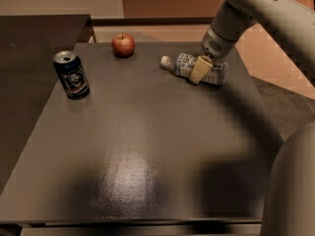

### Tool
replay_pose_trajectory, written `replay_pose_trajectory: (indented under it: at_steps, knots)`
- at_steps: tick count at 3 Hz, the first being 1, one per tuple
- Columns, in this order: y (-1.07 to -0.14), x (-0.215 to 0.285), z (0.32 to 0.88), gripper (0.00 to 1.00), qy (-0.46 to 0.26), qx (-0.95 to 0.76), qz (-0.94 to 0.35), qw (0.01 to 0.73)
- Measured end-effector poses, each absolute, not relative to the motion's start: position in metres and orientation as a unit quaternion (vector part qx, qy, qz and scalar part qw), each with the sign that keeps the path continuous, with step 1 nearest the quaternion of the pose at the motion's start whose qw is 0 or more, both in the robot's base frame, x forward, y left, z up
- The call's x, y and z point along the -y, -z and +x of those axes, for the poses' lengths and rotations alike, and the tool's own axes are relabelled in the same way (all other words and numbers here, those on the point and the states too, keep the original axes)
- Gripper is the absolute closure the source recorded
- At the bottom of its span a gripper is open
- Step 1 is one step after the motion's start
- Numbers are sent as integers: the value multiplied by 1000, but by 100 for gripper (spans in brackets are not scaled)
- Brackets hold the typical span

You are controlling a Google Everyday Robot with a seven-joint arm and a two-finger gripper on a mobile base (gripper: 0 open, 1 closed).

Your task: Move blue plastic bottle near pepsi can

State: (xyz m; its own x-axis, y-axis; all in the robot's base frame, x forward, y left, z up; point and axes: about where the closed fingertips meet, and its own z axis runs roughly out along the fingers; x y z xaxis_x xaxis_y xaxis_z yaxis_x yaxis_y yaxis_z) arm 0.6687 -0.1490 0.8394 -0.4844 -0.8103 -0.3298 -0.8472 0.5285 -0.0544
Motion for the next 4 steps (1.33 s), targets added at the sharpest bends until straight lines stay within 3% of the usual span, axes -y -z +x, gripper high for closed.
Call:
replay_pose_trajectory:
  at_steps: [1, 2, 4]
  knots:
    - [-852, 138, 662, 88, -72, -853, -491, 163]
    - [-864, 110, 646, 100, -93, -834, -518, 163]
    - [-851, 44, 615, 100, -114, -809, -564, 122]
